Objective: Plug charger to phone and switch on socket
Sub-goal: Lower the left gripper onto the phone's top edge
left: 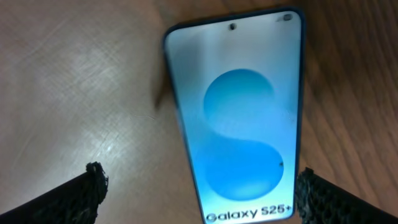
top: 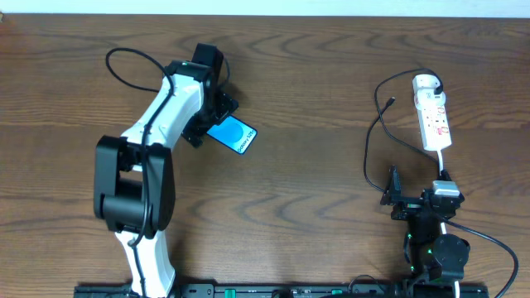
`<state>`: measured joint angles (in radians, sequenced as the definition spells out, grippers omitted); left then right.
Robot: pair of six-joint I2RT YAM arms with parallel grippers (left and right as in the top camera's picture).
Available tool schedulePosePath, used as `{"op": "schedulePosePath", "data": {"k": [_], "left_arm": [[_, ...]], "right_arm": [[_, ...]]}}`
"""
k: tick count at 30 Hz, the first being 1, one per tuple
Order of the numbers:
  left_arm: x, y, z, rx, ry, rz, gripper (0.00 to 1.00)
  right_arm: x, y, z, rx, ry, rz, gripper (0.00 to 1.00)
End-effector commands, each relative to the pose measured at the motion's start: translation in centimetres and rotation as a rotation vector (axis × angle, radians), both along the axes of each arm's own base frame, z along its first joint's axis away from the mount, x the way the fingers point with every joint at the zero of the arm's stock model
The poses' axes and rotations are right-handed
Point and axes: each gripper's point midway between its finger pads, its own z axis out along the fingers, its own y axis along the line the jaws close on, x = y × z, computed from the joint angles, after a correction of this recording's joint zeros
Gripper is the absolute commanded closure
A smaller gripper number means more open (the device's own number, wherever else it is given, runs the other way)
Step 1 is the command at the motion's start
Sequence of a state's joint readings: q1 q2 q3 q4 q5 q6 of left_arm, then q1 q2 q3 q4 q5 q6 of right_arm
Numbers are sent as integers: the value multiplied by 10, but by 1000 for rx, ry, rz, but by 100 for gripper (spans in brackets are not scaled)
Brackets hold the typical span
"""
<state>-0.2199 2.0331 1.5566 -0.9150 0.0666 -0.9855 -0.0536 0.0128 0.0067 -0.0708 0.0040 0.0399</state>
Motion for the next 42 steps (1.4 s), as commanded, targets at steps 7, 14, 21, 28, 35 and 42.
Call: {"op": "schedulePosePath", "data": {"k": [7,14,21,28,35,42], "left_arm": [[17,-2,7,8,-36,-70,2],[-4,2,3,22,45,-72,2],[-5,2,1,23,51,-72,2],[-9,3,1,27,66,-72,0],[-7,3,1,21,58,-17,2],[17,-9,3,-13,-44,7,2]], "right_arm": [[0,0,-1,-12,5,-1,1],[0,0,-1,-12,5,-1,1],[0,0,-1,-12,5,-1,1],[0,0,-1,-12,5,-1,1],[0,0,-1,-12,5,-1,1],[0,0,-1,-12,5,-1,1]]}}
